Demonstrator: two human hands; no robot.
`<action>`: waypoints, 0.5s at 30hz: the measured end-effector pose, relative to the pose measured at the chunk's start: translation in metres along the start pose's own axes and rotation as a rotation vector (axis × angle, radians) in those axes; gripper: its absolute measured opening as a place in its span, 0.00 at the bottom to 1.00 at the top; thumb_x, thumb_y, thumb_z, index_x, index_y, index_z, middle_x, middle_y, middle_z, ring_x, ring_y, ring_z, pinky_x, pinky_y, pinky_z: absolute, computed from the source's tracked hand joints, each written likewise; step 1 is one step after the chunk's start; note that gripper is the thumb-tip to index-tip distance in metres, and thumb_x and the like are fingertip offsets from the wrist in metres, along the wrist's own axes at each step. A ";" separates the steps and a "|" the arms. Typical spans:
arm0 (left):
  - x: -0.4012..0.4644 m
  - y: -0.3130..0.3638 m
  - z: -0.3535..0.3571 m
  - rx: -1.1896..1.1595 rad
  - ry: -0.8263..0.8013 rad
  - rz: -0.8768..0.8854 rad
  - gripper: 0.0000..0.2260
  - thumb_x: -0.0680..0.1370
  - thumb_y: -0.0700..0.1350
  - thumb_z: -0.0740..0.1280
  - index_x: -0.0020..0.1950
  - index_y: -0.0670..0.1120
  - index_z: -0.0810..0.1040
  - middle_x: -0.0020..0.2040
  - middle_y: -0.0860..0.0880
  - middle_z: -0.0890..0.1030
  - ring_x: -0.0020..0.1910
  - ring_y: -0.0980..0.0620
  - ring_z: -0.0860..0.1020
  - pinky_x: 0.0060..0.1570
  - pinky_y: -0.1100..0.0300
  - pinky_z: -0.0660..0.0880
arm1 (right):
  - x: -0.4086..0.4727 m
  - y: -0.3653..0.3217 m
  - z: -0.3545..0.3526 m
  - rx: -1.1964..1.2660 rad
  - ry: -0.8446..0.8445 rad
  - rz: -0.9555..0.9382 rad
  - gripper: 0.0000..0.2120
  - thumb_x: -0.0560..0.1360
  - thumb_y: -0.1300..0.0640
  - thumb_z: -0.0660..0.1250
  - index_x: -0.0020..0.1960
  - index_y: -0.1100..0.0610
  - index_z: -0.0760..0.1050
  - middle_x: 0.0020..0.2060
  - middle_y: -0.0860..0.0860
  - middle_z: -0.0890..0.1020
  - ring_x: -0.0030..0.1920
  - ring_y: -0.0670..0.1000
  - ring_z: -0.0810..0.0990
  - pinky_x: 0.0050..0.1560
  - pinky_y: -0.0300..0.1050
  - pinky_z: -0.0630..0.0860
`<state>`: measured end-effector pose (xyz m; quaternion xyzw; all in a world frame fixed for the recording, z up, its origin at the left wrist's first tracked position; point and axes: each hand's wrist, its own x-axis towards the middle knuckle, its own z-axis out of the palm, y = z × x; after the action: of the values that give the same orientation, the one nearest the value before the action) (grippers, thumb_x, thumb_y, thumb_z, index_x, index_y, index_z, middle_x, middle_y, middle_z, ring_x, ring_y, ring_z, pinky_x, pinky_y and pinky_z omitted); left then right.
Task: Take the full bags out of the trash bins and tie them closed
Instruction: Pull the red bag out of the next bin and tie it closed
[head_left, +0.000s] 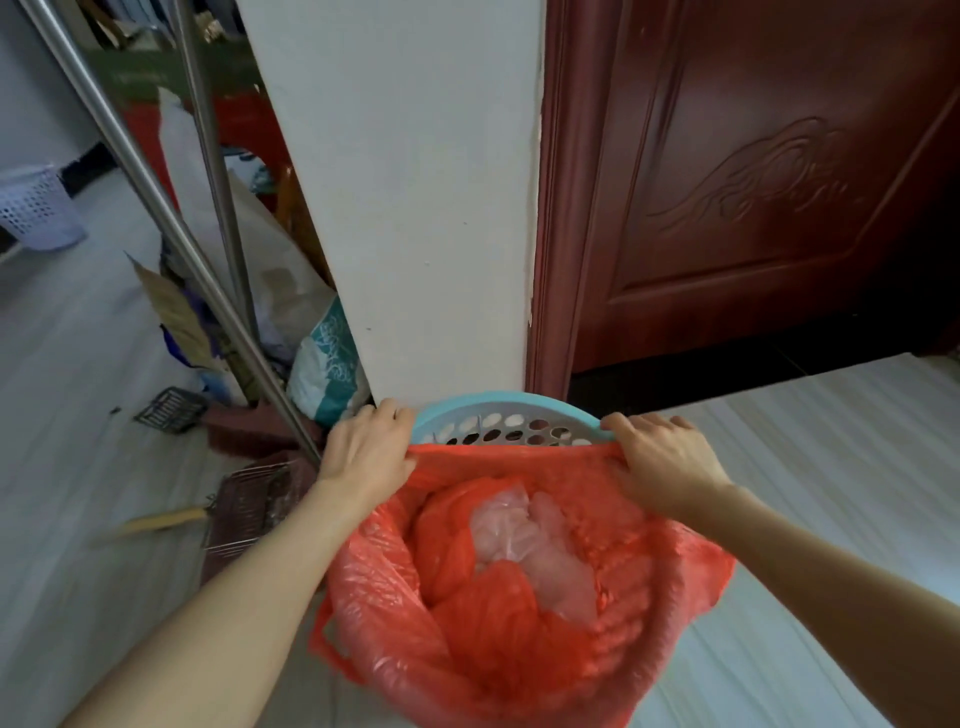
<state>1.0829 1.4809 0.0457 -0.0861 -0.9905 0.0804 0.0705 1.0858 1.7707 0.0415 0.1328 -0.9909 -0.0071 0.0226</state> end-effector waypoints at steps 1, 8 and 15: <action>-0.008 0.000 -0.001 0.004 -0.013 -0.011 0.17 0.73 0.49 0.66 0.58 0.41 0.74 0.56 0.44 0.76 0.57 0.43 0.75 0.52 0.51 0.73 | -0.009 0.002 -0.003 0.081 -0.052 0.061 0.19 0.76 0.48 0.57 0.66 0.51 0.64 0.59 0.52 0.78 0.58 0.56 0.76 0.57 0.50 0.69; -0.072 0.001 -0.016 -0.071 -0.116 -0.134 0.22 0.75 0.51 0.62 0.66 0.44 0.66 0.59 0.43 0.74 0.63 0.43 0.71 0.69 0.43 0.59 | -0.095 -0.002 -0.009 0.597 -0.222 0.259 0.30 0.74 0.48 0.65 0.73 0.52 0.58 0.65 0.57 0.70 0.61 0.57 0.74 0.62 0.48 0.69; -0.135 0.028 -0.008 -0.495 0.028 -0.472 0.20 0.72 0.46 0.67 0.61 0.37 0.73 0.60 0.39 0.69 0.61 0.39 0.70 0.63 0.49 0.67 | -0.148 -0.042 0.006 0.838 -0.128 0.315 0.33 0.78 0.53 0.58 0.76 0.54 0.42 0.63 0.61 0.75 0.54 0.61 0.78 0.46 0.45 0.72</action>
<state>1.2205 1.4844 0.0323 0.1300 -0.9715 -0.1820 0.0779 1.2389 1.7689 0.0284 -0.0224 -0.9157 0.3902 -0.0938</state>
